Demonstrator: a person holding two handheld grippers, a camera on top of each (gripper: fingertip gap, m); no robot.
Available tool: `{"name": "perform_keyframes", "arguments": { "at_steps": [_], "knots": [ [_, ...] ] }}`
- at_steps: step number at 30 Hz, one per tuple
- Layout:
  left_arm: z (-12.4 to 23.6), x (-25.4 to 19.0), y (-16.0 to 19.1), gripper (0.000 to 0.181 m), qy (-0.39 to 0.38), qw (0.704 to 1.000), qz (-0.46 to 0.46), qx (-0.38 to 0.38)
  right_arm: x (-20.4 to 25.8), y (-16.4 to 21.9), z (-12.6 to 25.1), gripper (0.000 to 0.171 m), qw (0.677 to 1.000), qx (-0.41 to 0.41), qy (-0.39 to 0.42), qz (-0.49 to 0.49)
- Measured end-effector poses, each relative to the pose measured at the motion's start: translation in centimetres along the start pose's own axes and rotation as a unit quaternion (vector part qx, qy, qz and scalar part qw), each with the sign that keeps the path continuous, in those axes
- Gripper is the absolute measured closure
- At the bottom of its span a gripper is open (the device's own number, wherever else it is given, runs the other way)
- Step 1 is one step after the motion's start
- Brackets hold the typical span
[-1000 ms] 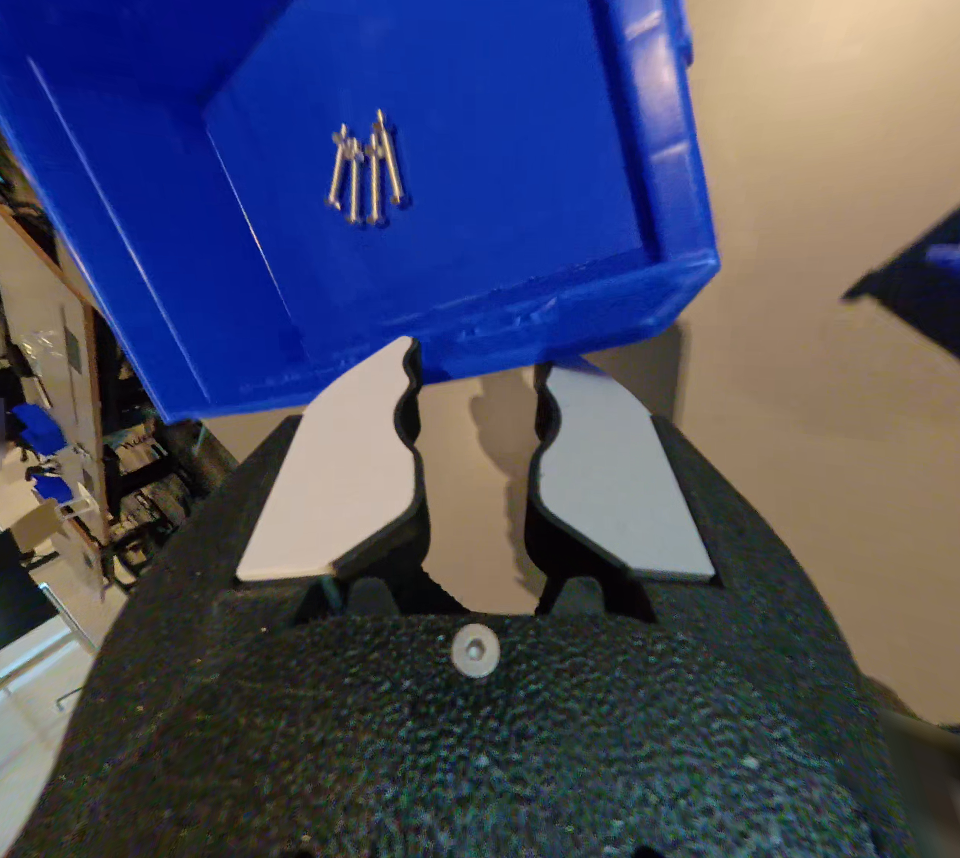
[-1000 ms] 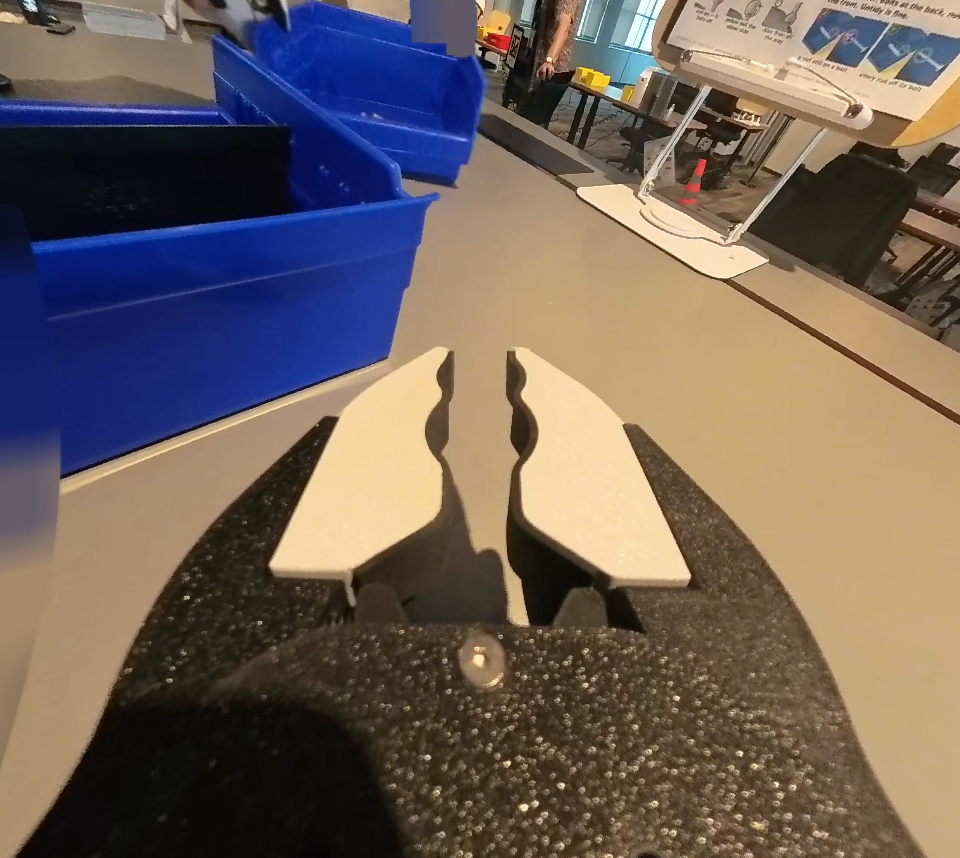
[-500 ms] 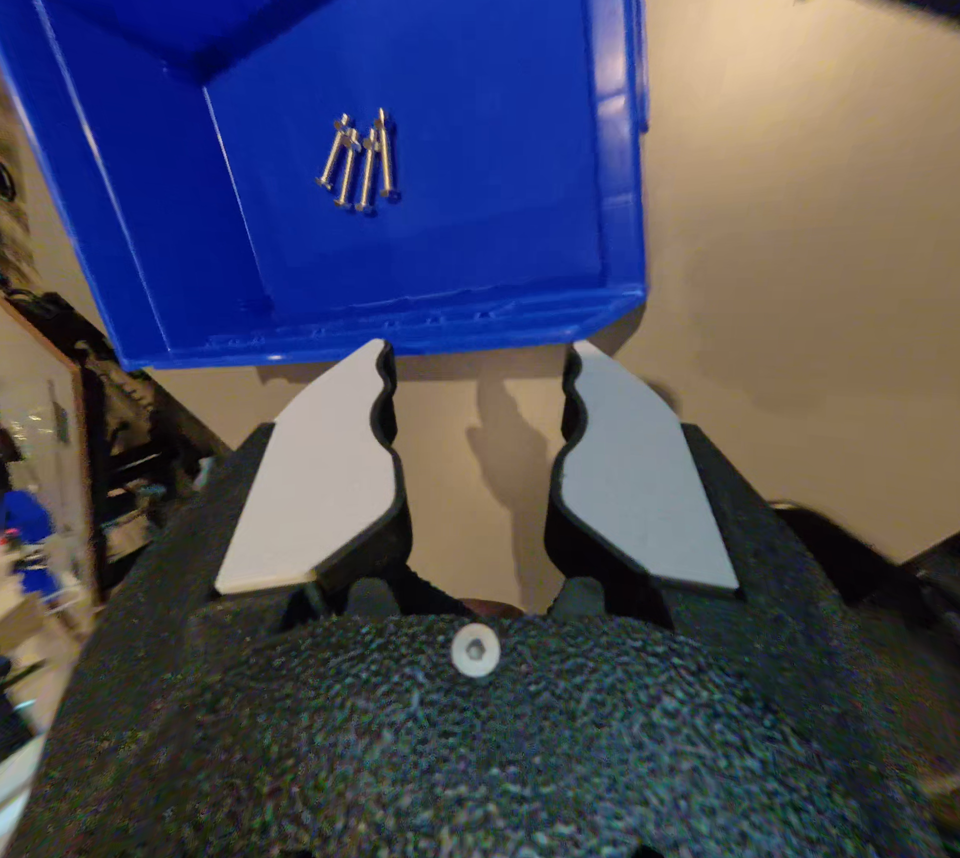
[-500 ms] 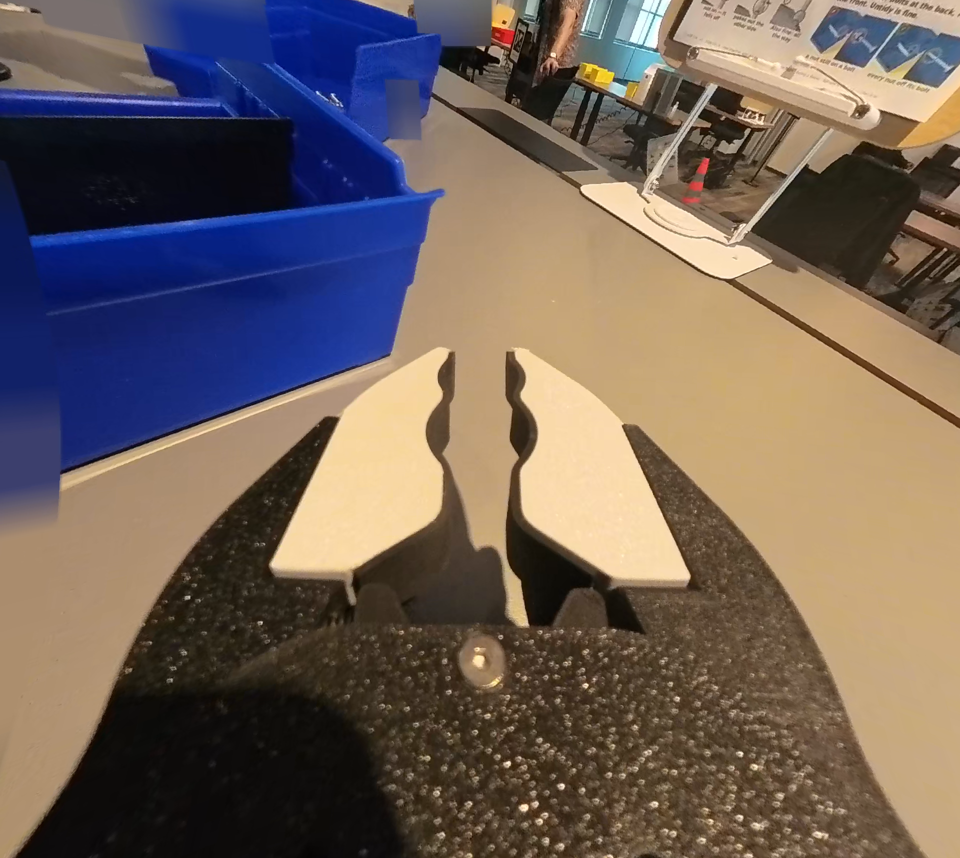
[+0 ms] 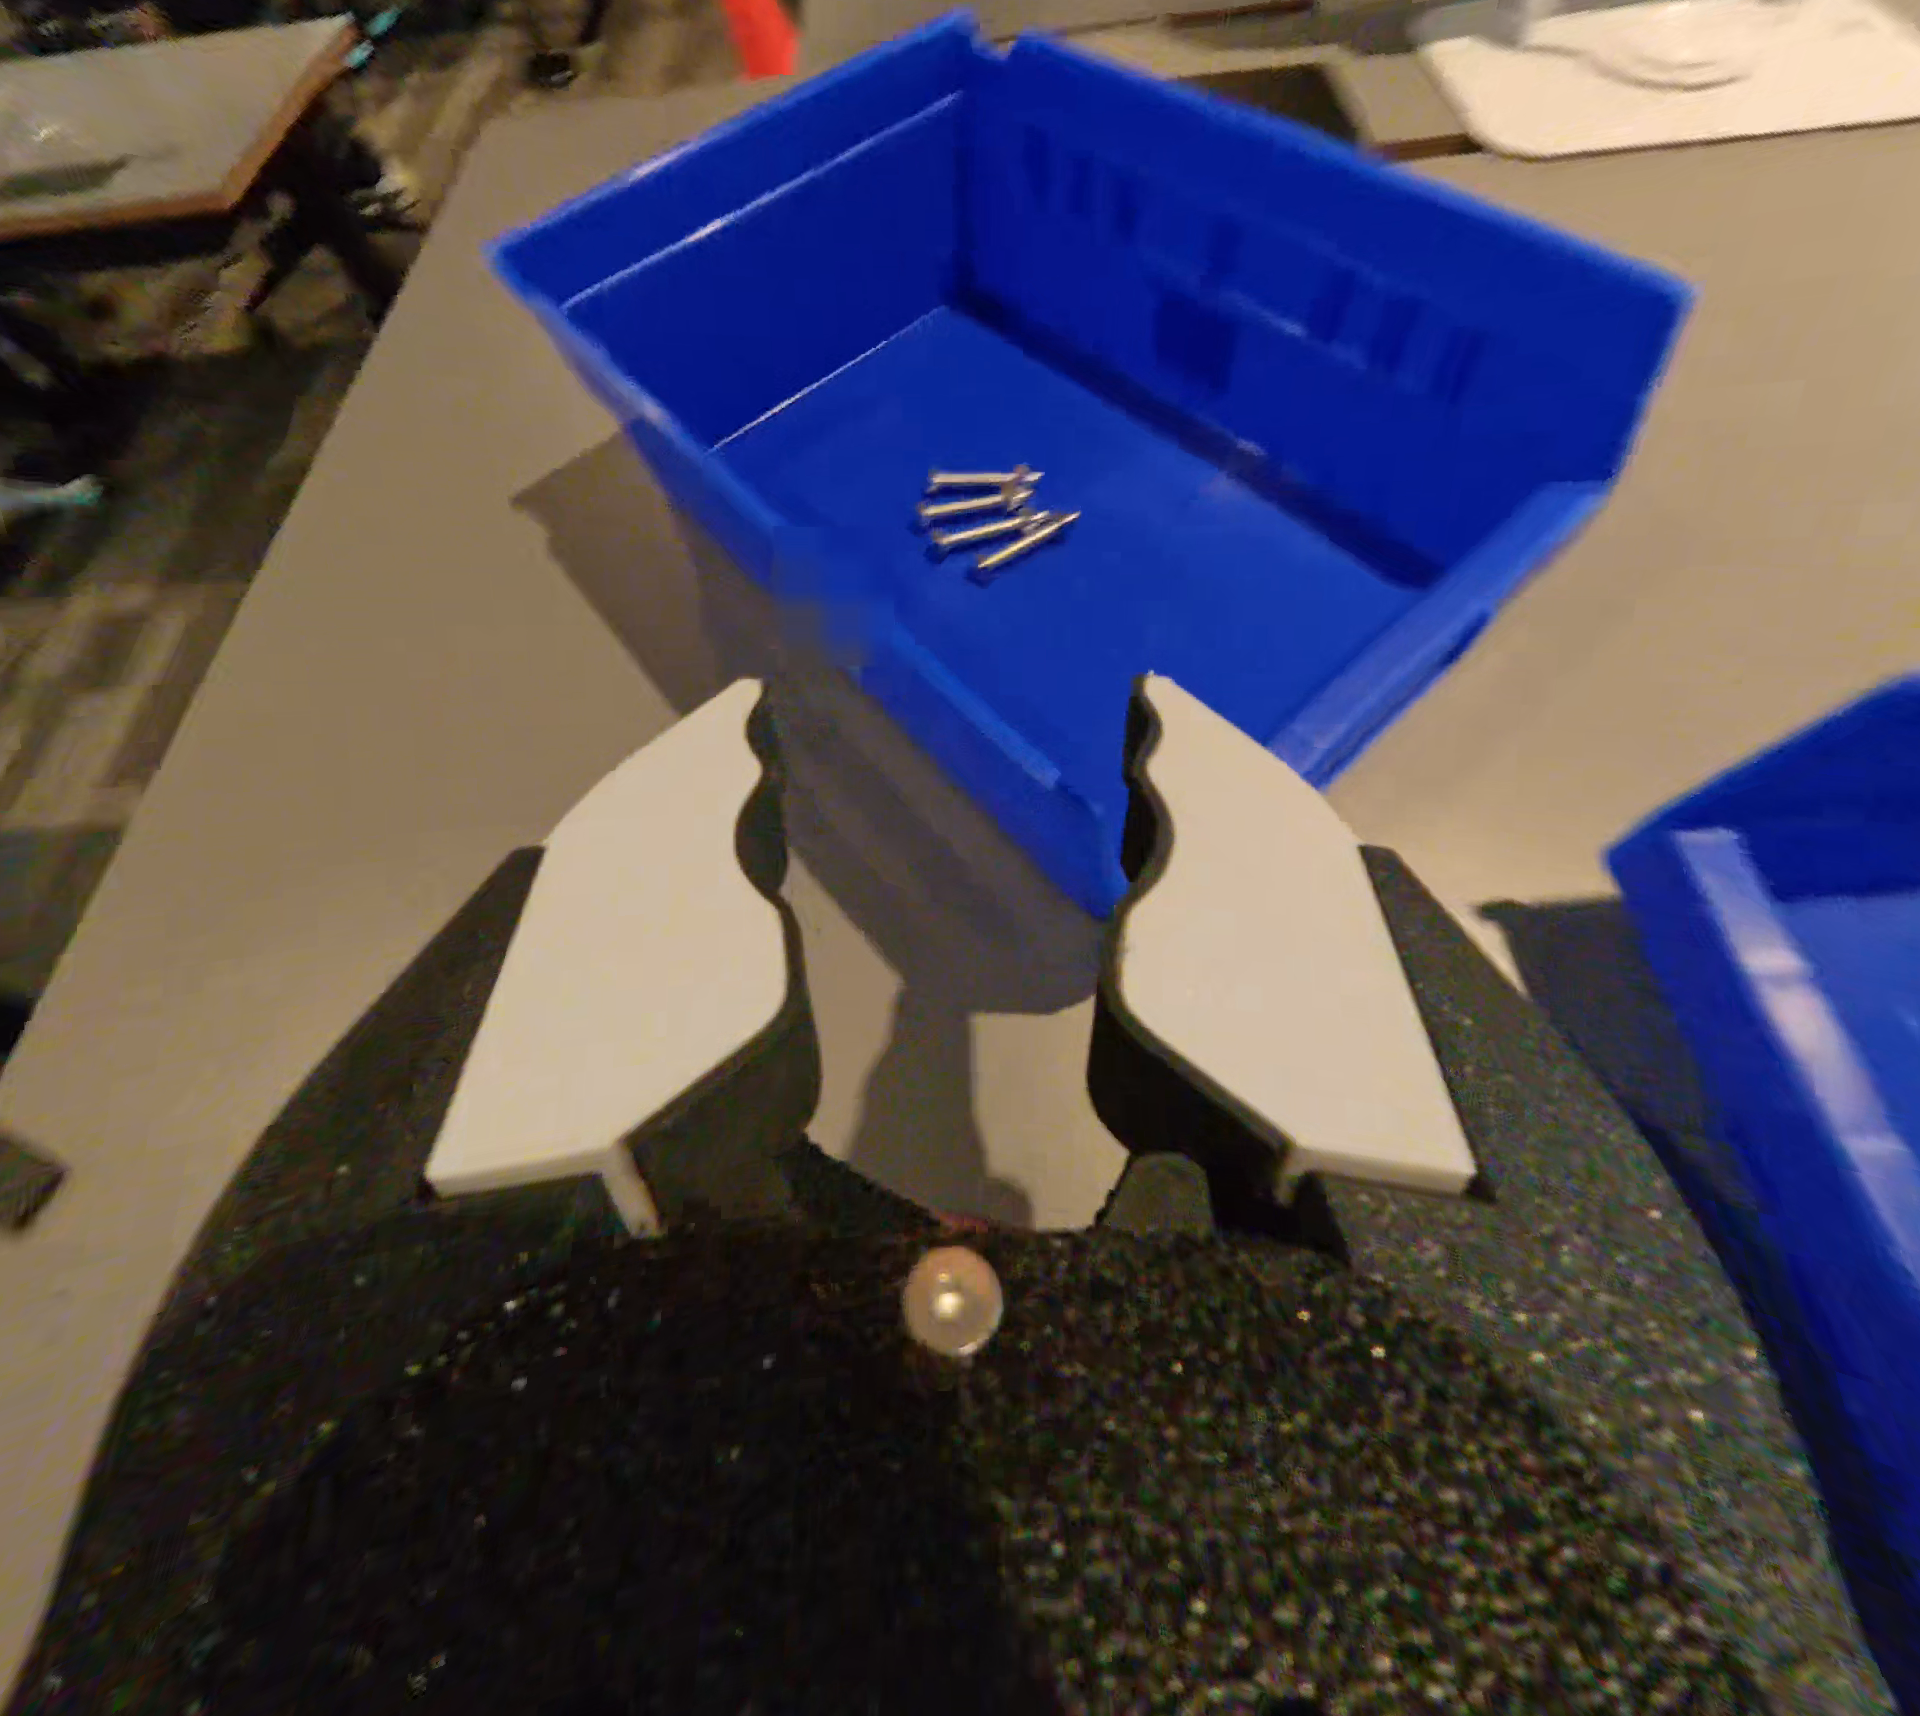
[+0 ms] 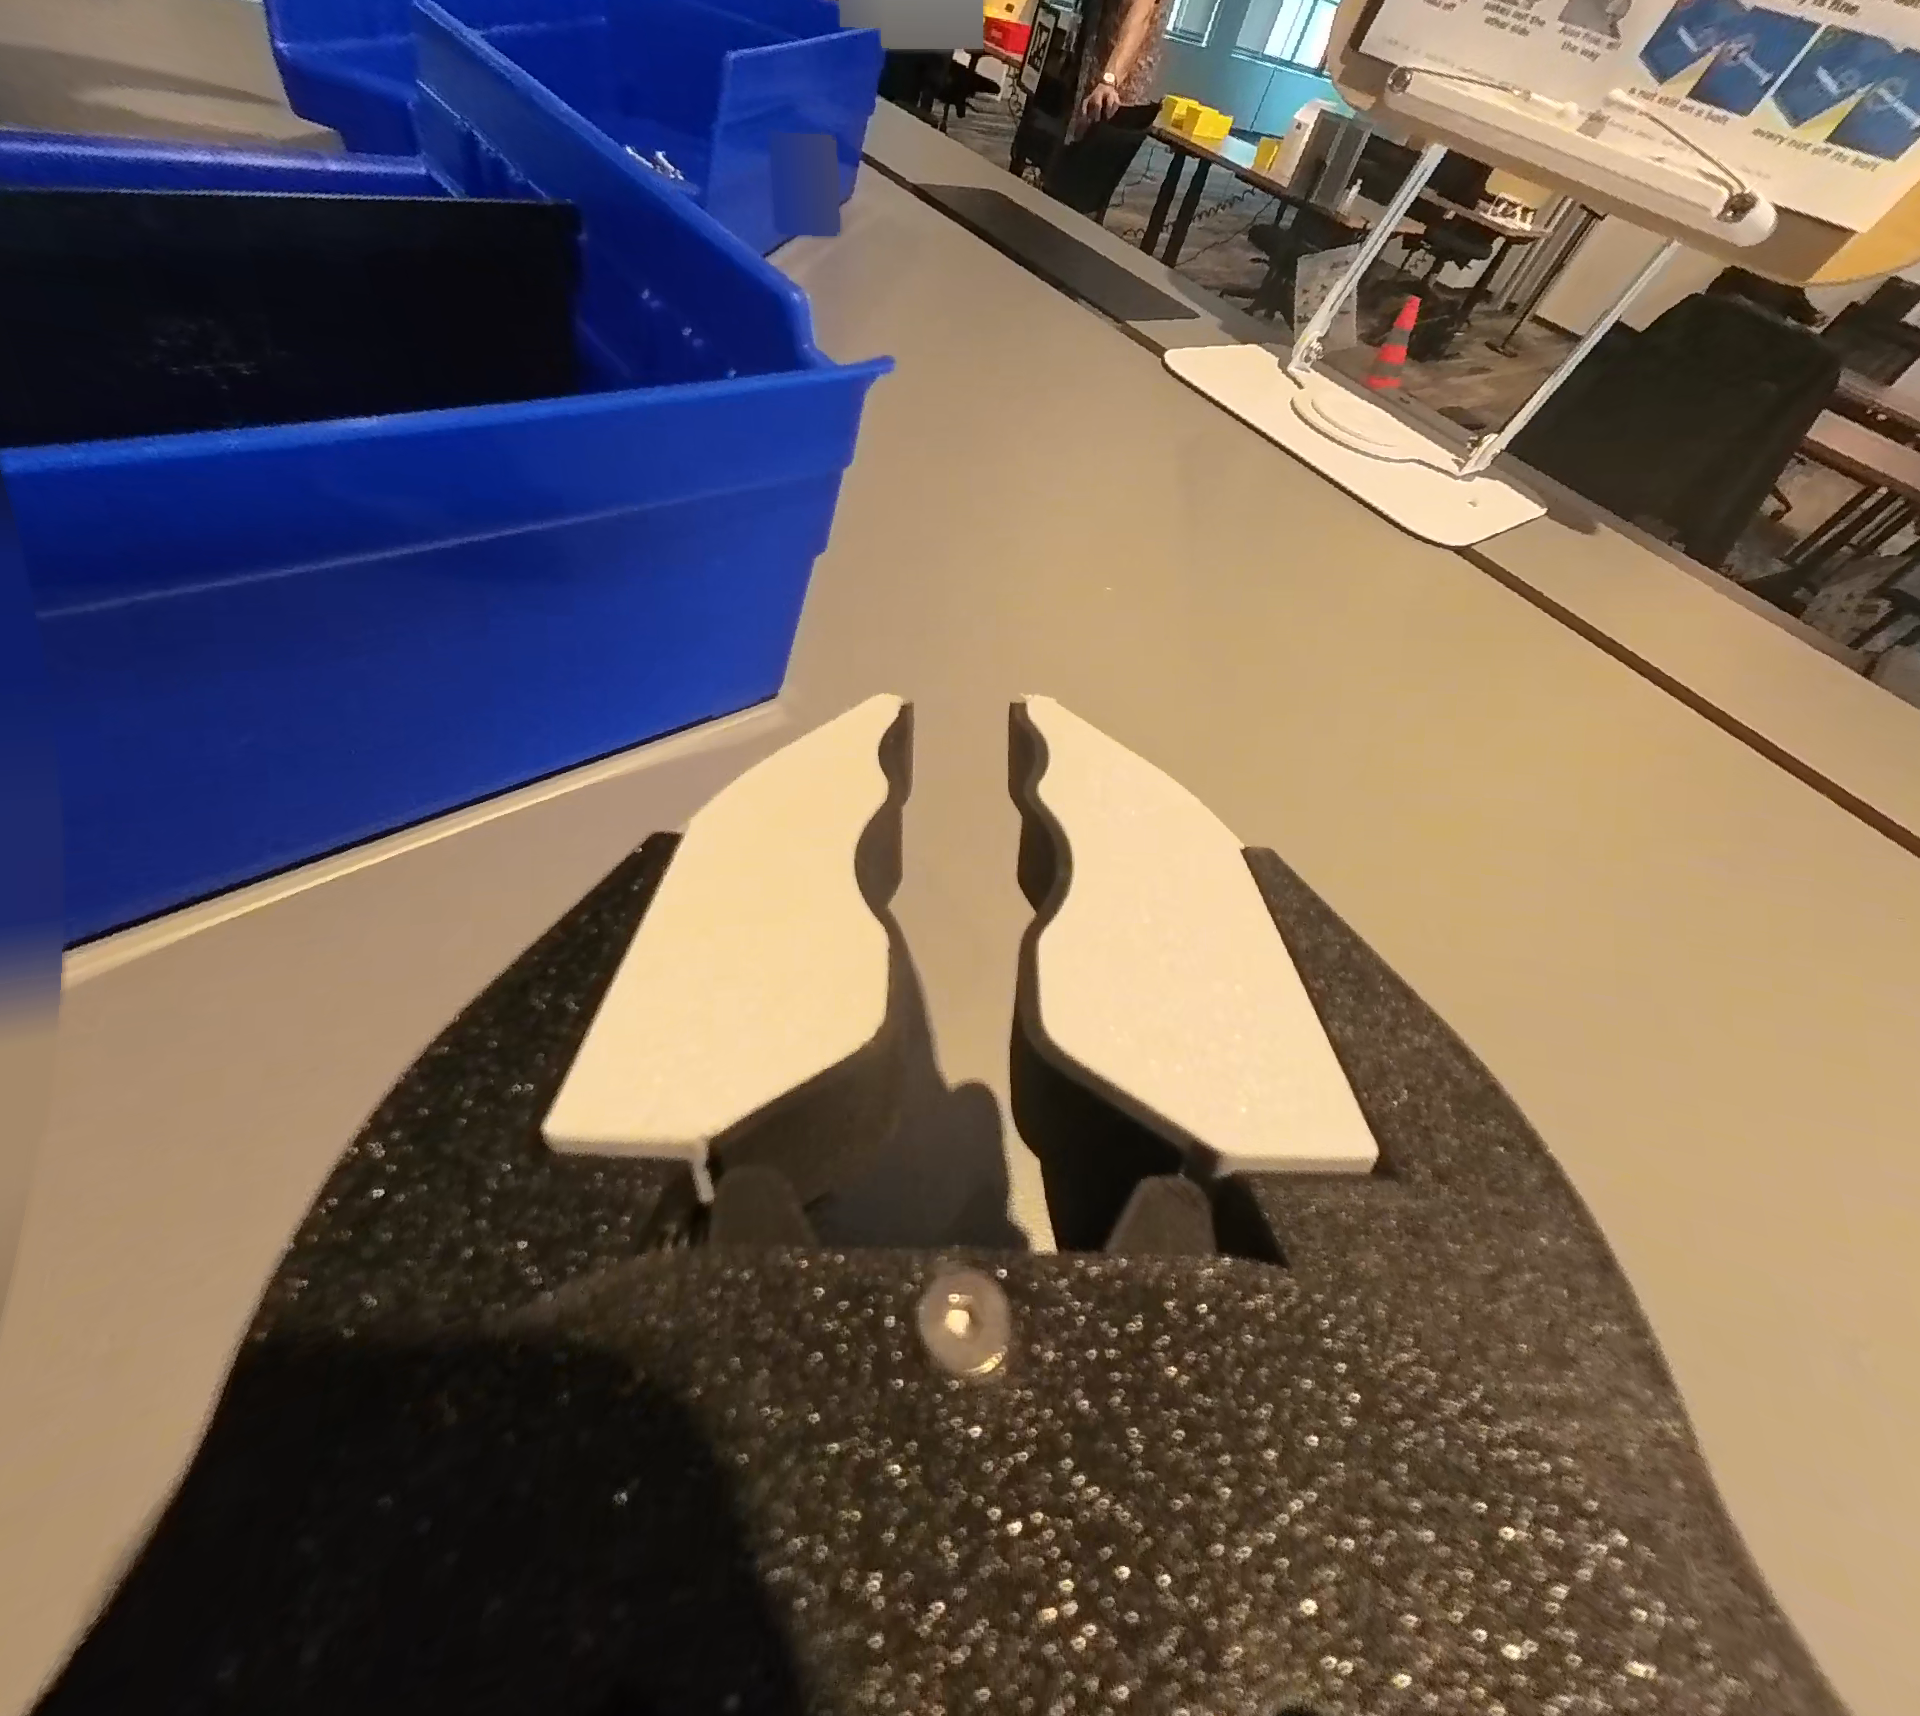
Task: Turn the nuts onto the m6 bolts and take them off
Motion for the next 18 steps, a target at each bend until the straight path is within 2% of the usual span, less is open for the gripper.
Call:
{"name": "perform_keyframes", "arguments": {
  "at_steps": [5,10,18],
  "knots": [
    [-1.9,-0.3,1.8,0.122,-0.059,0.998,0.02,0.026,0.1,0.0,0.0,0.154,1.0,0.0,0.003,0.006],
    [-1.8,0.6,1.9,0.135,-0.12,0.991,-0.021,0.053,0.2,0.0,0.0,0.154,1.0,-0.002,0.007,0.013],
    [-2.0,6.4,2.6,0.134,-0.184,0.98,-0.027,0.074,0.3,0.0,0.0,0.154,1.0,0.0,0.006,0.017]
  ]
}}
Point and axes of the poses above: each gripper's, where its closed fingertips meet, z back along the fingers, y out of its underside, x = y × z across the jaws, the point moved 7 cm from there along z, back along the fingers, and after that the axes turned 2 degrees about y, right-handed, at the moved point
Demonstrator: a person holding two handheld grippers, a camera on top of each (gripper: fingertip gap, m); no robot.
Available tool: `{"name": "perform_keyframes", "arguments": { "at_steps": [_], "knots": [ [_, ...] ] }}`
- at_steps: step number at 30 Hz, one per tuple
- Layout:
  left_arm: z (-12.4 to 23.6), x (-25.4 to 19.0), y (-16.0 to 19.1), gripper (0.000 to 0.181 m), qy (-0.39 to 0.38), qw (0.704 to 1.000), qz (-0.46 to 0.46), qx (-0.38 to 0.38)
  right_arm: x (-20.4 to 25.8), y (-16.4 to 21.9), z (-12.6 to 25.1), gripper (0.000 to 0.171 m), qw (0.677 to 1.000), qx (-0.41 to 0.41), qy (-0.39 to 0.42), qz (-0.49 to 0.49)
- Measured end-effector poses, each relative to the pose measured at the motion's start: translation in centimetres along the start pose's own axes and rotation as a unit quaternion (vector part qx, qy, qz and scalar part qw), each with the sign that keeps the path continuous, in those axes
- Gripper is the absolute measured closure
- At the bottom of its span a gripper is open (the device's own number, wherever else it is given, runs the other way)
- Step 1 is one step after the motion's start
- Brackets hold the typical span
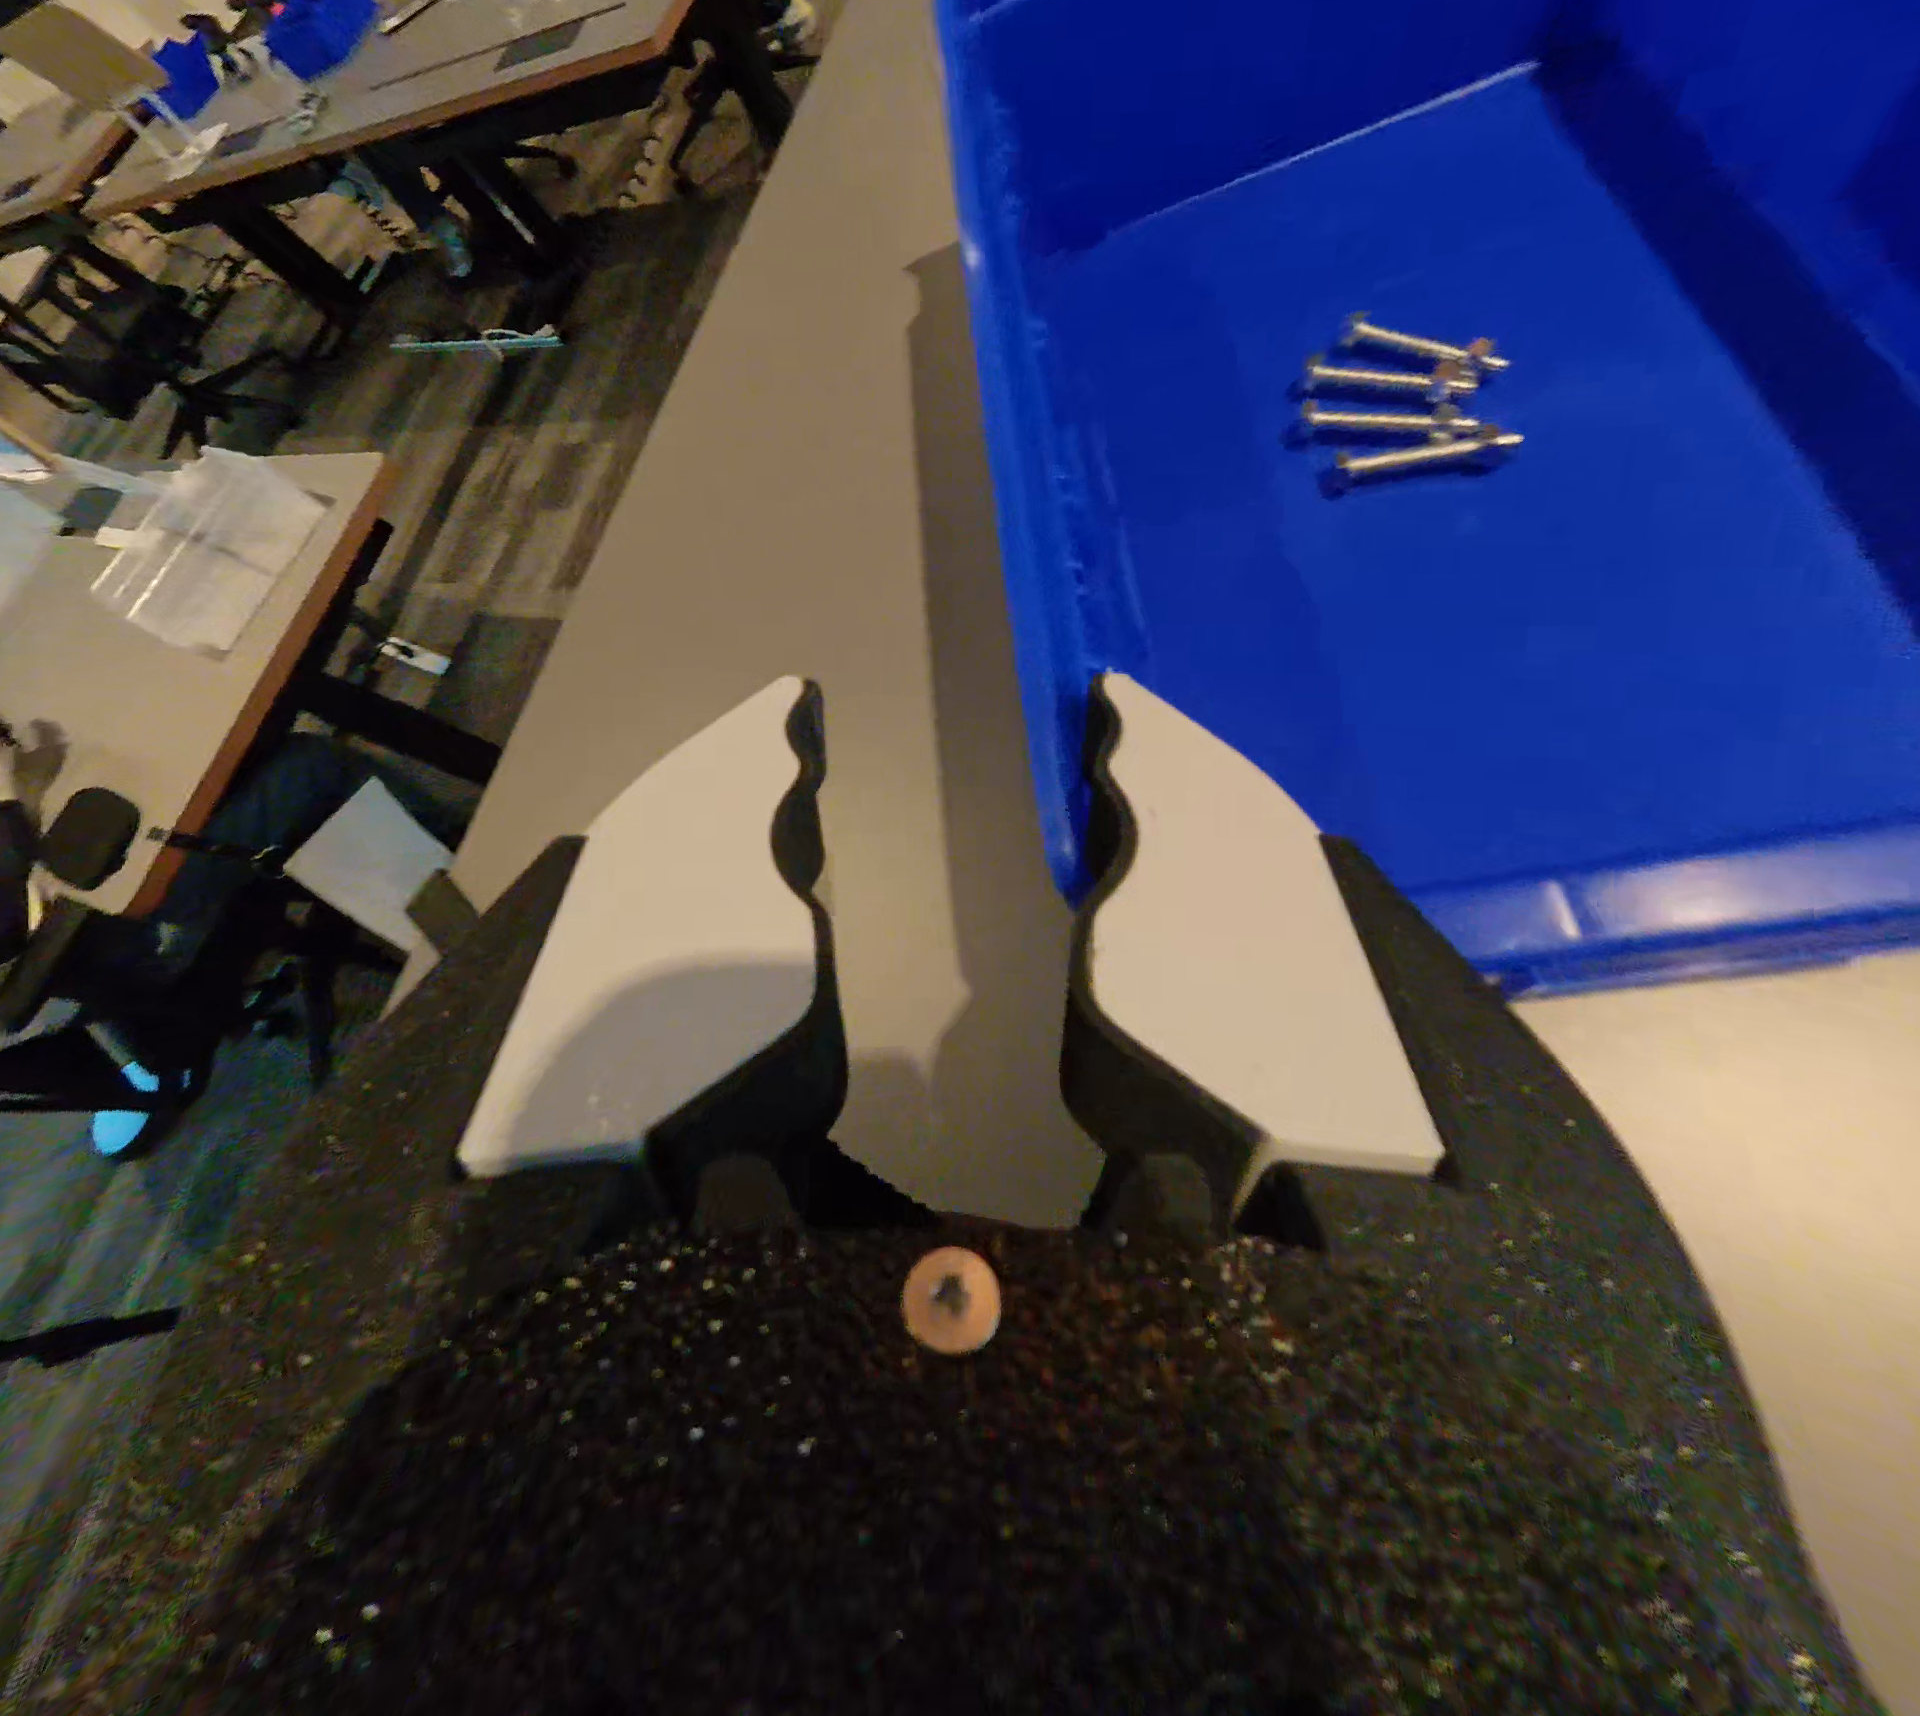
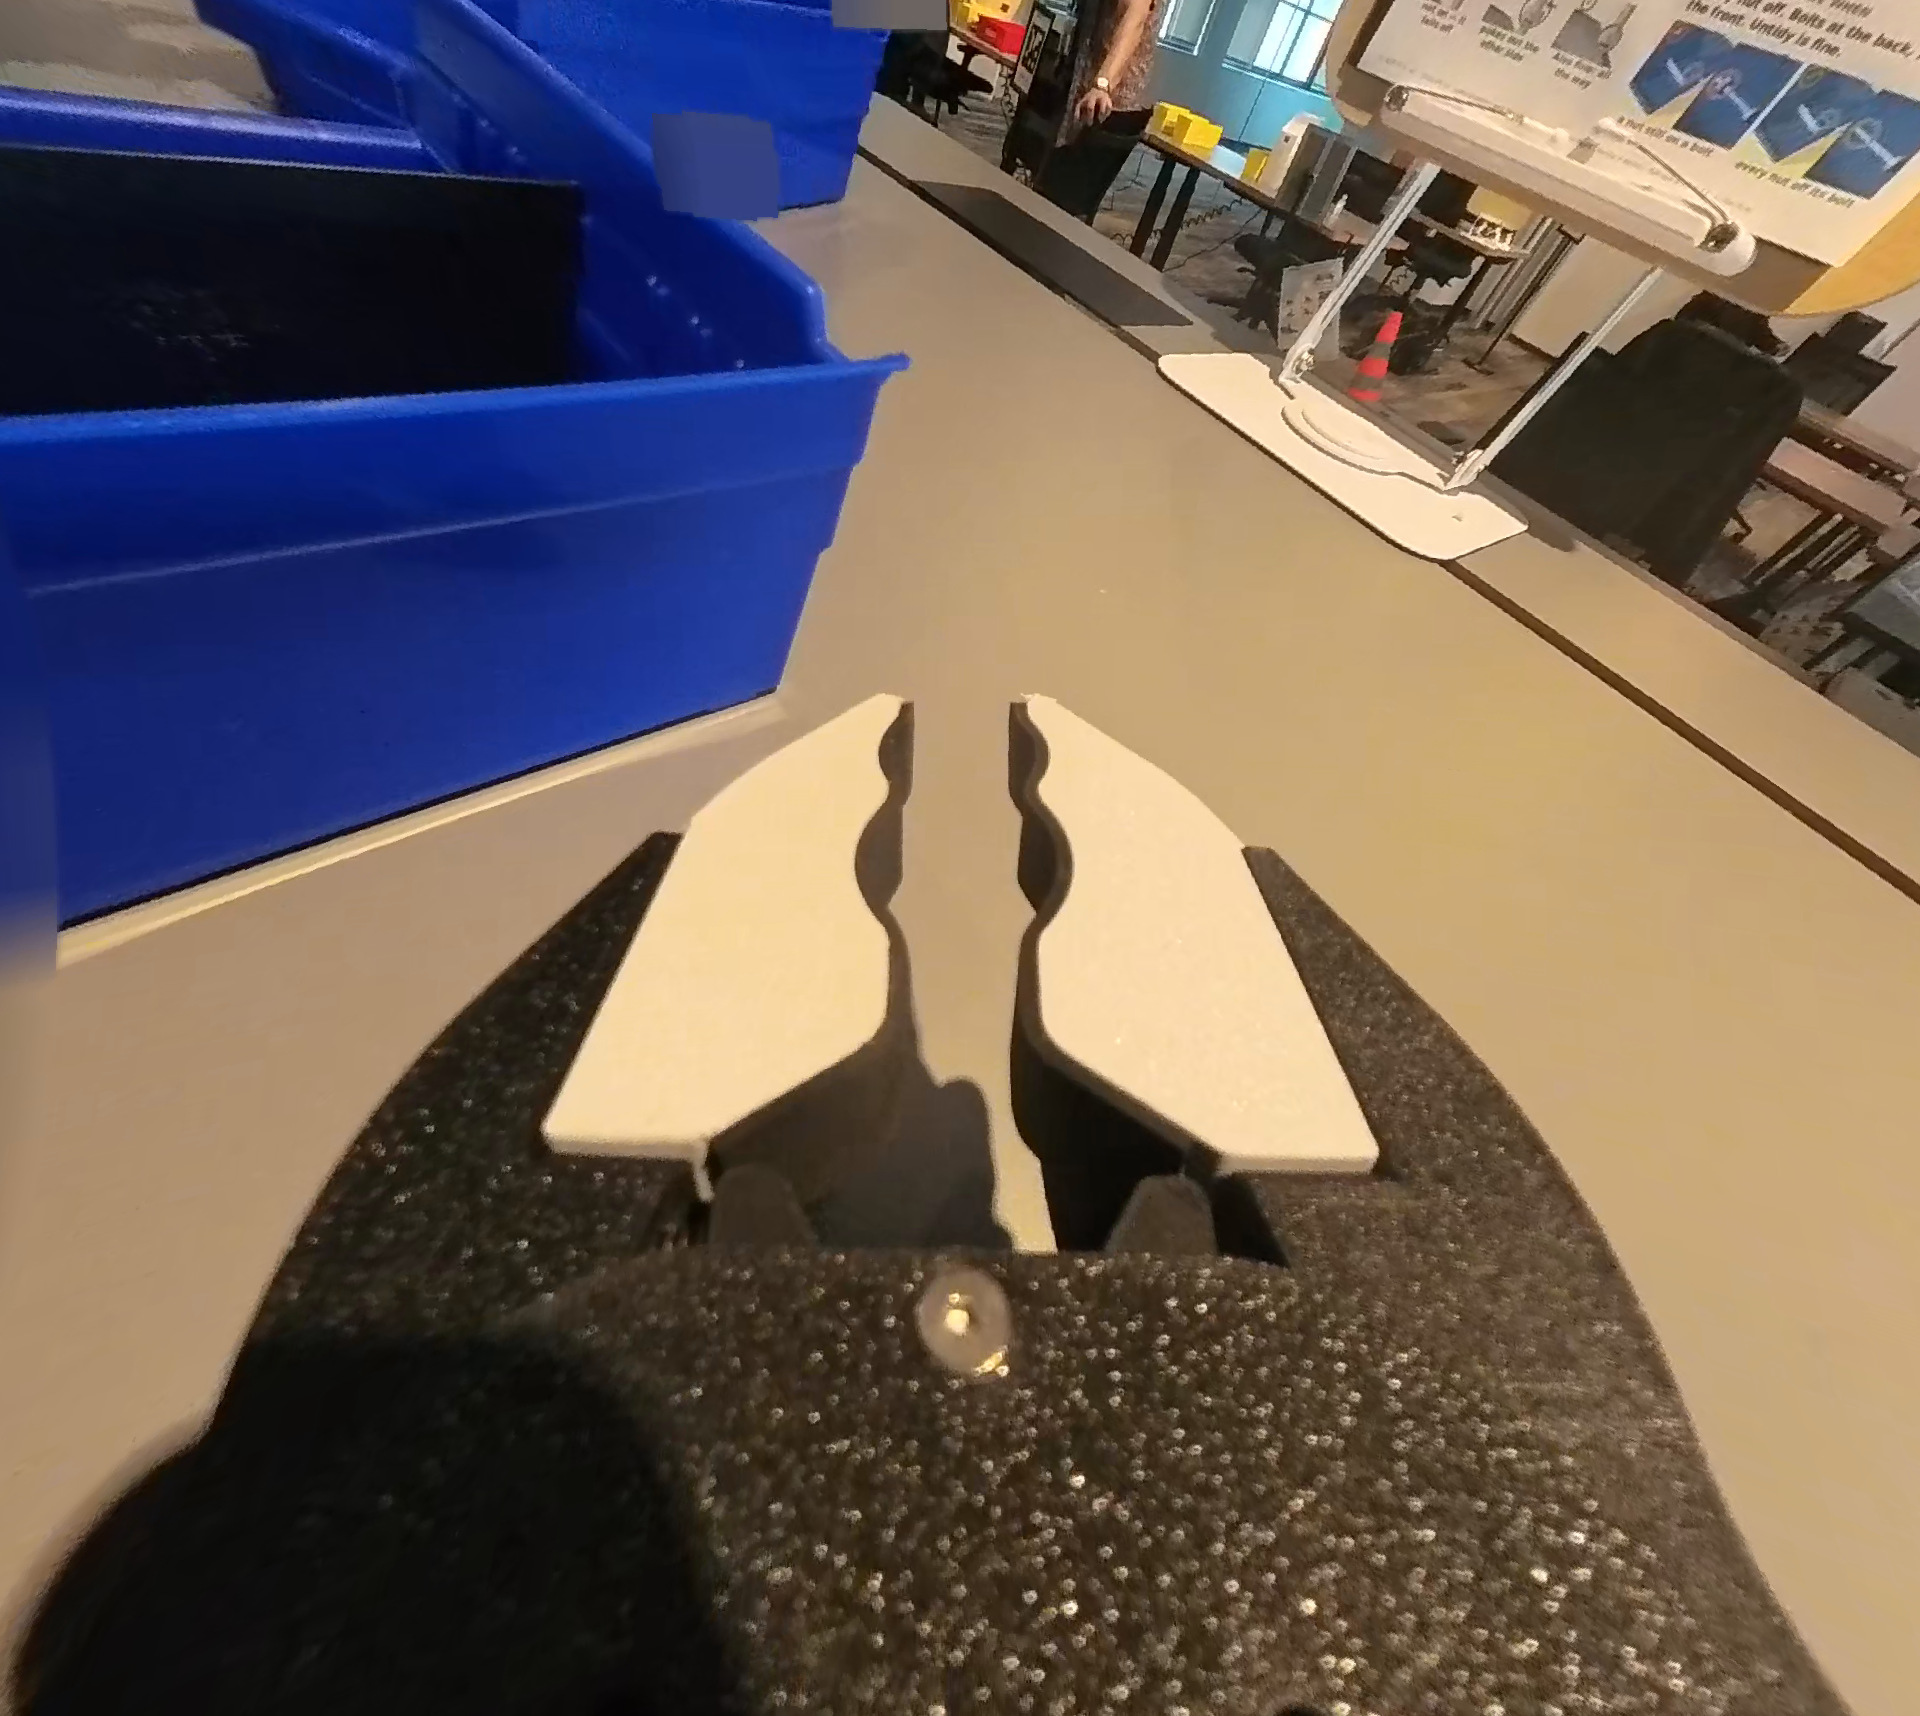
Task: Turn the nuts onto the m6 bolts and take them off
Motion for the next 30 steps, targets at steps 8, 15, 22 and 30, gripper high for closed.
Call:
{"name": "perform_keyframes", "arguments": {
  "at_steps": [8,15,22,30],
  "knots": [
    [6.8,-5.7,-3.2,0.129,0.149,0.98,0.033,-0.13,0.1,0.1,-0.2,0.154,1.0,0.009,-0.001,0.003],
    [6.2,-14.2,-4.8,0.126,0.222,0.968,-0.013,-0.12,0.2,0.1,-0.3,0.154,1.0,0.015,-0.002,0.011],
    [3.6,-15.6,-5.3,0.131,0.179,0.978,-0.036,-0.098,0.3,0.1,-0.2,0.154,1.0,0.011,0.004,0.016],
    [4.0,-13.9,-4.4,0.143,0.116,0.988,-0.052,-0.093,0.3,0.1,-0.2,0.154,1.0,0.011,0.005,0.016]
  ]
}}
Point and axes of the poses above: each gripper's, where its closed fingertips meet, z back along the fingers, y out of its underside, x = y × z across the jaws, the point moved 7 cm from there along z, back along the fingers, and after that the axes turned 2 degrees about y, right-handed, at the moved point
